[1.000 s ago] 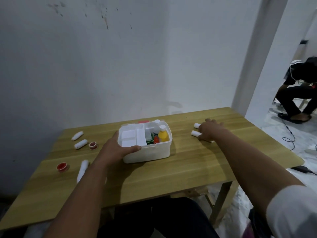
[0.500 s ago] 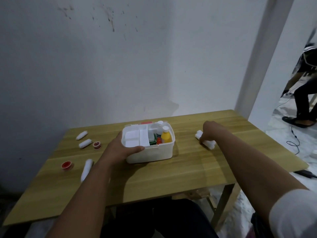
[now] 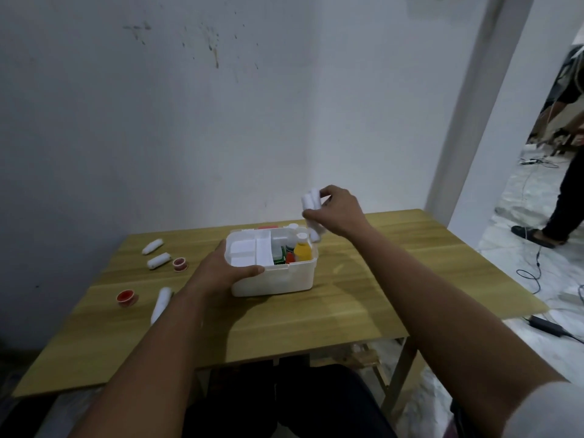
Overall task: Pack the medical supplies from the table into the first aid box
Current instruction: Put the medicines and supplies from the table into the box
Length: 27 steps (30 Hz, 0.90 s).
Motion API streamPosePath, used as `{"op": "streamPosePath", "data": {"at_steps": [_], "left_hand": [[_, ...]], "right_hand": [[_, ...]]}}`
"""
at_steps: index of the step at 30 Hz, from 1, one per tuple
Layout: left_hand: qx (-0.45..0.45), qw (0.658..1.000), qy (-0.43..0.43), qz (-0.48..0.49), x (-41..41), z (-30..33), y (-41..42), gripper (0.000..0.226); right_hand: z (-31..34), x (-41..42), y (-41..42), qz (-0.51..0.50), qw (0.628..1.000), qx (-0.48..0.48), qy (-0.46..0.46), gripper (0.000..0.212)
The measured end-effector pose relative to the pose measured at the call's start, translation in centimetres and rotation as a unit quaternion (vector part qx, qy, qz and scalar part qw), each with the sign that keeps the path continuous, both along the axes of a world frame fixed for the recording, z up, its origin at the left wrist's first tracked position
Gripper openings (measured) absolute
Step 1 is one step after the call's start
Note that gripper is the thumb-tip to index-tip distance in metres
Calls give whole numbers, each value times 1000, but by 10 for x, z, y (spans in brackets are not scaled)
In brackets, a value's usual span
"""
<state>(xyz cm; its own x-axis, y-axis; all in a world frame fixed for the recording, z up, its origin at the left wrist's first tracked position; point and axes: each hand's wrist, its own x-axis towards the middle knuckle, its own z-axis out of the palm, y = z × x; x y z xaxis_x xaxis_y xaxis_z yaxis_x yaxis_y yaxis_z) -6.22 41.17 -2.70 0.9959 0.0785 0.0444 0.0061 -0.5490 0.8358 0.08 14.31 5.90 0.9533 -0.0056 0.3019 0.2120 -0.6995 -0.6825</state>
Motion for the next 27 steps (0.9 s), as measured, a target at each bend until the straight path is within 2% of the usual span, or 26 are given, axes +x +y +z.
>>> {"op": "streamPosePath", "data": {"at_steps": [5, 11, 15, 18, 23, 27], "left_hand": [[2, 1000, 1, -3, 0, 1, -2, 98], [2, 1000, 11, 1, 1, 0, -2, 98], [5, 1000, 7, -6, 2, -1, -2, 98], [3, 1000, 10, -3, 3, -2, -1, 99], [6, 1000, 10, -2, 4, -2, -1, 100], [1, 1000, 8, -4, 3, -2, -1, 97]], "right_hand": [[-31, -17, 18, -2, 999, 42, 6, 60], [-68, -30, 28, -51, 989, 125, -61, 55], [-77, -29, 34, -65, 983, 147, -90, 54], [-82, -26, 37, -65, 986, 124, -85, 55], [-89, -29, 38, -80, 992, -31, -95, 50], [-90, -28, 28, -78, 993, -40, -76, 50]]}}
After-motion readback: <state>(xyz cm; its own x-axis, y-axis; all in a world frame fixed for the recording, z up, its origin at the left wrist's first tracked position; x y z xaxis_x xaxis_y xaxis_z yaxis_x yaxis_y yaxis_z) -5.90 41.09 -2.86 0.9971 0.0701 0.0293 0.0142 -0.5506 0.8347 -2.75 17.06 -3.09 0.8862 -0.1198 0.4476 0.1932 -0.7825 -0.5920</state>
